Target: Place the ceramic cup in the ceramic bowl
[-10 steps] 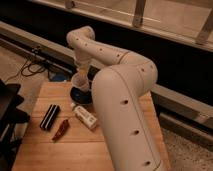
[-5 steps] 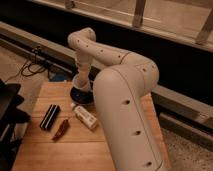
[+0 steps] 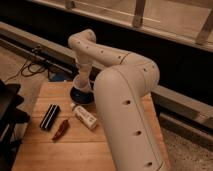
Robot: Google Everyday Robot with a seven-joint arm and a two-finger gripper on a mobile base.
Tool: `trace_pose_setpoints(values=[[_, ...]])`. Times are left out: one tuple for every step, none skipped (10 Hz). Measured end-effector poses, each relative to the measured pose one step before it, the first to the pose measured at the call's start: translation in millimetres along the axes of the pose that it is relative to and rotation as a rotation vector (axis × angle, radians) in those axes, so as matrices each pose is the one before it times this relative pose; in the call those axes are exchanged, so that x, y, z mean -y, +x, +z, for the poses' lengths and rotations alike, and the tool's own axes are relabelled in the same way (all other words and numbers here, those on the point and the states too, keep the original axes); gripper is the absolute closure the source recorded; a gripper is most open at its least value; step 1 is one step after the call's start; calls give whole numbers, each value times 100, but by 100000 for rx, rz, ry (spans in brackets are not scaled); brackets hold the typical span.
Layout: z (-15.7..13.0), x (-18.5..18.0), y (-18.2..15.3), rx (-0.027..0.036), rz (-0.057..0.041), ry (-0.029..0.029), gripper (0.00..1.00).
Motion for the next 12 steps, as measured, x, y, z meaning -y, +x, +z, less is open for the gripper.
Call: trace_pose_setpoints(values=[[-254,-108,-163,2159,-2435,-1084,67],[-566,-401,-484,6656,-4193,-1646,57],[-918,-283,-225,8518,-2399,-2316,47],[-909,-40,363,7648,-1619,-2707,37],[-338,-328,-153,3805,-1536,-2458,28],[53,-489,-152,379,-1721,-3157,21],[305,-70,-209,-2795,893,548,21],[417,93,11,-2799,990,1509,26],[141,-40,160,-32,-73,242,36],[-6,55,409,1431,-110,-61,47],[157,-205,-122,295,-110,-289,58],[181,-54,-267,4,330,33,67]])
